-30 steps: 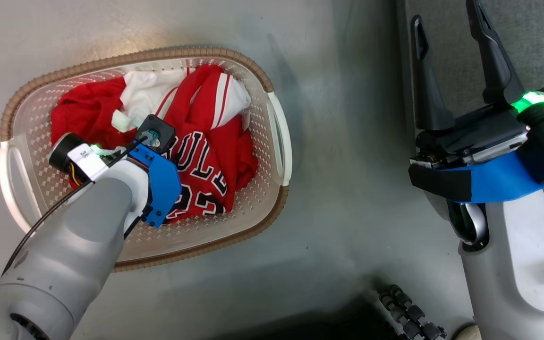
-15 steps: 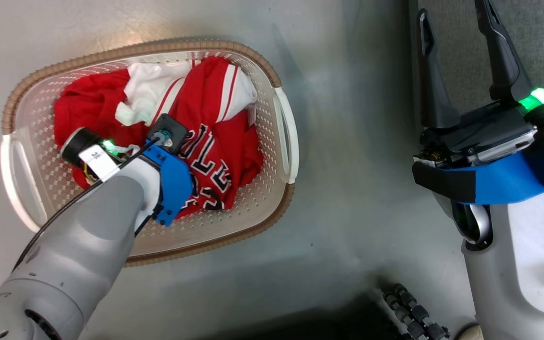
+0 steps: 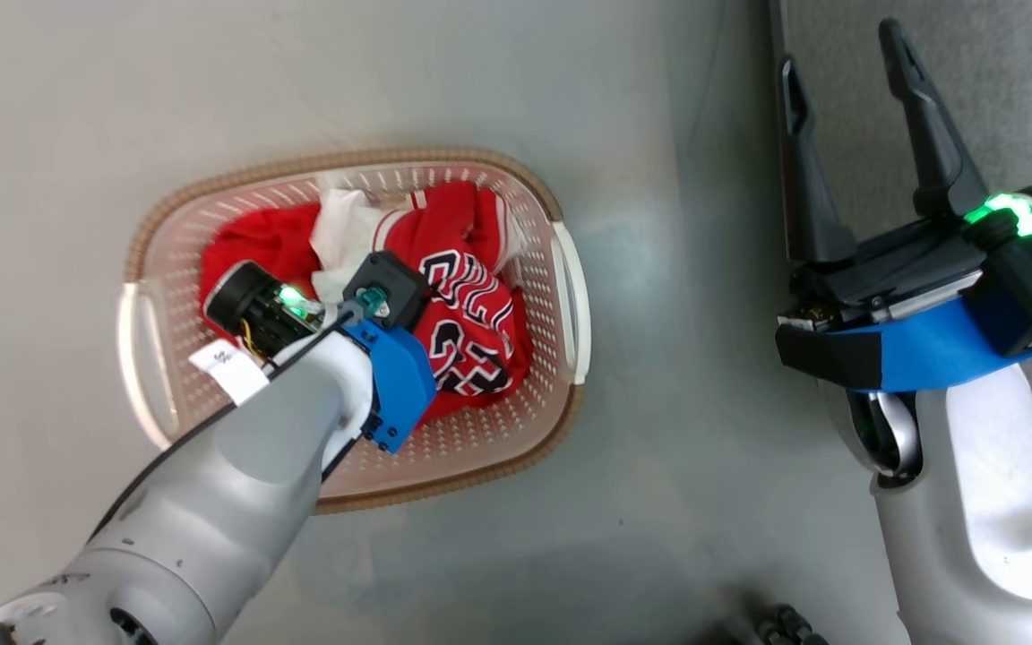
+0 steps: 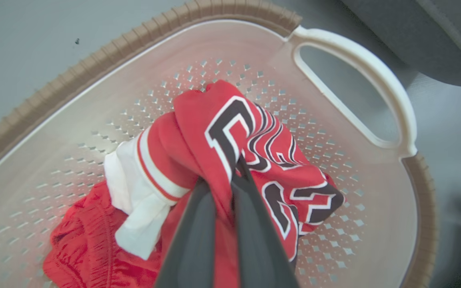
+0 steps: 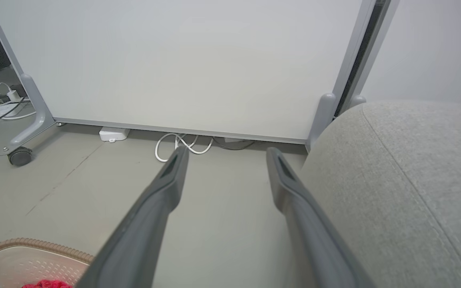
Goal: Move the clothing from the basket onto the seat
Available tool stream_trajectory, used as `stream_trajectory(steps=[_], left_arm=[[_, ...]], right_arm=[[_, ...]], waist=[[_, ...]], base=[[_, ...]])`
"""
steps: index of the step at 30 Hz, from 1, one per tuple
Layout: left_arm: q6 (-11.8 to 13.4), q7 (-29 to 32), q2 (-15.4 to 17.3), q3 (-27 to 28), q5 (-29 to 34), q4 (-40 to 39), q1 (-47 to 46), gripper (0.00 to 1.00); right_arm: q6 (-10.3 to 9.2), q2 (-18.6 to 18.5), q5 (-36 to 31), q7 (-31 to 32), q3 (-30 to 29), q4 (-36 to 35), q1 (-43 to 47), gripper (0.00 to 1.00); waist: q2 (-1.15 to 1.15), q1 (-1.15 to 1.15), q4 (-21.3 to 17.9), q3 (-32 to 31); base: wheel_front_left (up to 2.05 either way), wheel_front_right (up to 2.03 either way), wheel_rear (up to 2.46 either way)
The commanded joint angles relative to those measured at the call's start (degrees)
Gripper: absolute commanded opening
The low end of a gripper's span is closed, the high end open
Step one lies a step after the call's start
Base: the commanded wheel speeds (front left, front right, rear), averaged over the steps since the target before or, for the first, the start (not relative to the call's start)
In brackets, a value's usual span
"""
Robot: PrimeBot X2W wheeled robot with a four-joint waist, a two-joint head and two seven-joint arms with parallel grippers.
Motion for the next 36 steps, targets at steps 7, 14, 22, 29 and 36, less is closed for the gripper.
stream_trajectory(steps=[7,14,22,29,36], left_arm=[[-0.1,-4.3,-0.6,0.1,-3.7,-1.2,2.7,0.0],[-0.1,-5.0,-0.2,2.4,-4.8,-4.0,3.6,0.0],[0.5,-5.0,2.3,11.5,-0.3,-11.8,7.5,0.0],[1.3,-5.0,3.8,19.4,4.6,-18.7,11.2,0.0],[0.9,-5.0,3.5,26.4,6.8,-24.2,14.5,0.0]], right_arm=[[0.03,-0.2,-0.7,-0.3,-0.4,2.1,3.1,1.0],[0.03,-0.2,-0.8,-0.3,-1.1,3.6,5.9,1.0],[0.03,-0.2,-0.4,-0.3,-1.4,5.2,9.9,1.0],[0.03,-0.2,0.1,-0.3,-1.3,6.3,13.0,1.0],[0.03,-0.2,0.5,-0.3,-1.5,7.4,16.7,1.0]], waist=[[0.0,0.0,3.3,-9.9],[0.0,0.0,4.9,-16.0],[0.0,0.0,6.1,-23.7],[0.0,0.0,6.4,-30.1],[0.0,0.0,6.7,-36.2]], base=[[0.0,0.0,0.0],[0.0,0.0,0.0],[0.0,0.0,0.0],[0.0,0.0,0.0],[0.0,0.0,0.0]])
